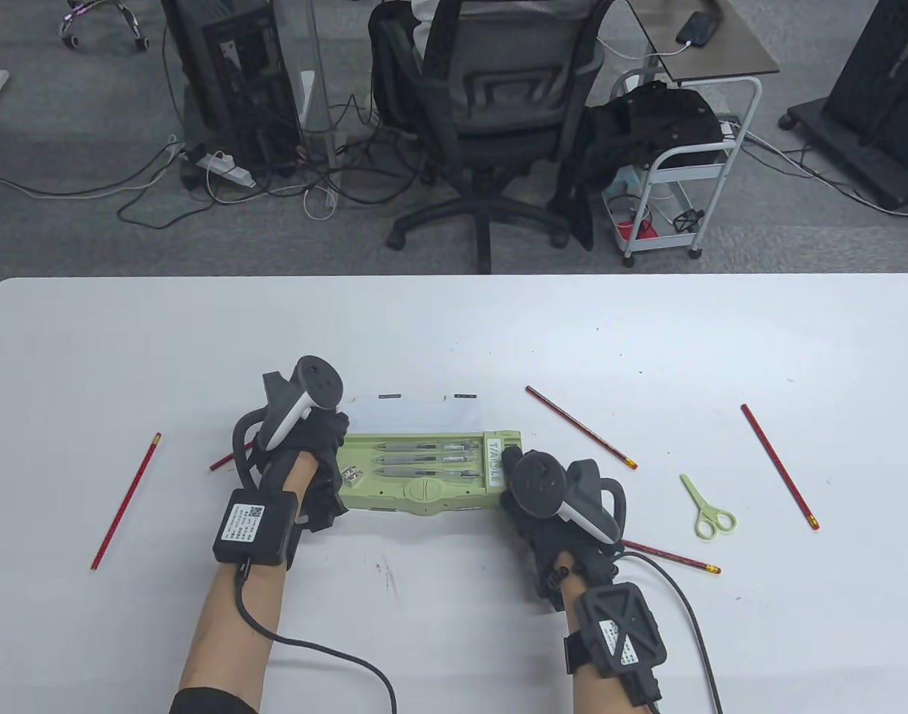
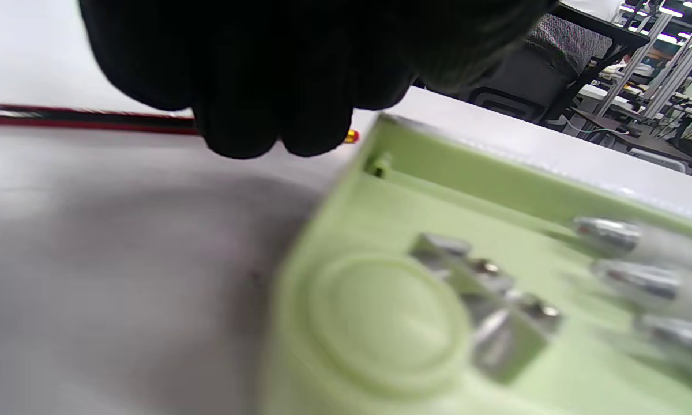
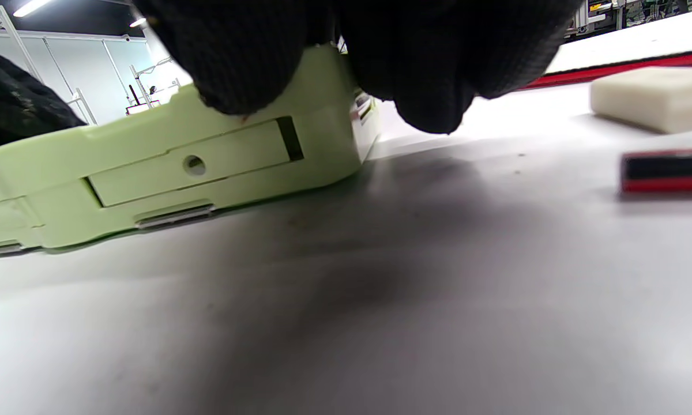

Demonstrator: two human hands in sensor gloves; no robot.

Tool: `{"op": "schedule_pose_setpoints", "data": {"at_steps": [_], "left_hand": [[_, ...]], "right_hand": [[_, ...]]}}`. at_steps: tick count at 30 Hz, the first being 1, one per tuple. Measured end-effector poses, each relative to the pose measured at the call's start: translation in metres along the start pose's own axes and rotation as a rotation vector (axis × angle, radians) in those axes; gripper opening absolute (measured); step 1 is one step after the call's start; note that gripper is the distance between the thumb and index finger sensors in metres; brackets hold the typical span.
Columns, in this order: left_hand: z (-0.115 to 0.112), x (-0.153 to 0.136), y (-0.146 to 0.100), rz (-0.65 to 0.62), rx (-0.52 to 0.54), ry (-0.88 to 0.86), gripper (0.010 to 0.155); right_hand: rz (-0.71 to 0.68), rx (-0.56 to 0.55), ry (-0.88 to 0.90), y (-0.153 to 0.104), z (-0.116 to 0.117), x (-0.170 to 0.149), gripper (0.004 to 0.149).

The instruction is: Organize multifunction pencil case

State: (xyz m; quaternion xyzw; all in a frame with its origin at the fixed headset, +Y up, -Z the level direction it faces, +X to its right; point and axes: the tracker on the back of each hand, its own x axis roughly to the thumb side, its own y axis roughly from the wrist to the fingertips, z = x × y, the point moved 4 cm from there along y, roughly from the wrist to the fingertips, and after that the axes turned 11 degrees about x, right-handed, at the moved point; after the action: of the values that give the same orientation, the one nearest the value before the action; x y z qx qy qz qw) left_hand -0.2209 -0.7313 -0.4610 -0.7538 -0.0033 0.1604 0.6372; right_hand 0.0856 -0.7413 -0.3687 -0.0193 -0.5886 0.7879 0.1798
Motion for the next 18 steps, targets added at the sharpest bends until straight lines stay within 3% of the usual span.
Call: {"op": "schedule_pose_setpoints", "data": {"at_steps": [6,12,18], "left_hand": [[-0.006,0.017,0.011,-0.004,0.0,0.045,0.056],[-0.008,0.014,0.022,0.033,-0.026,-0.05,0.062],[0.004,0.006,0.024,0.051,-0.004,-0.181,0.069]], "right_hand": [[-0.001,0.004,0.005,0.0,0.0,0.0,0.064],[-0.002,0.008,0.003,0.0,0.0,0.0,0.064],[-0.002,0.003,0.009,0.0,0.0,-0.001,0.064]]}}
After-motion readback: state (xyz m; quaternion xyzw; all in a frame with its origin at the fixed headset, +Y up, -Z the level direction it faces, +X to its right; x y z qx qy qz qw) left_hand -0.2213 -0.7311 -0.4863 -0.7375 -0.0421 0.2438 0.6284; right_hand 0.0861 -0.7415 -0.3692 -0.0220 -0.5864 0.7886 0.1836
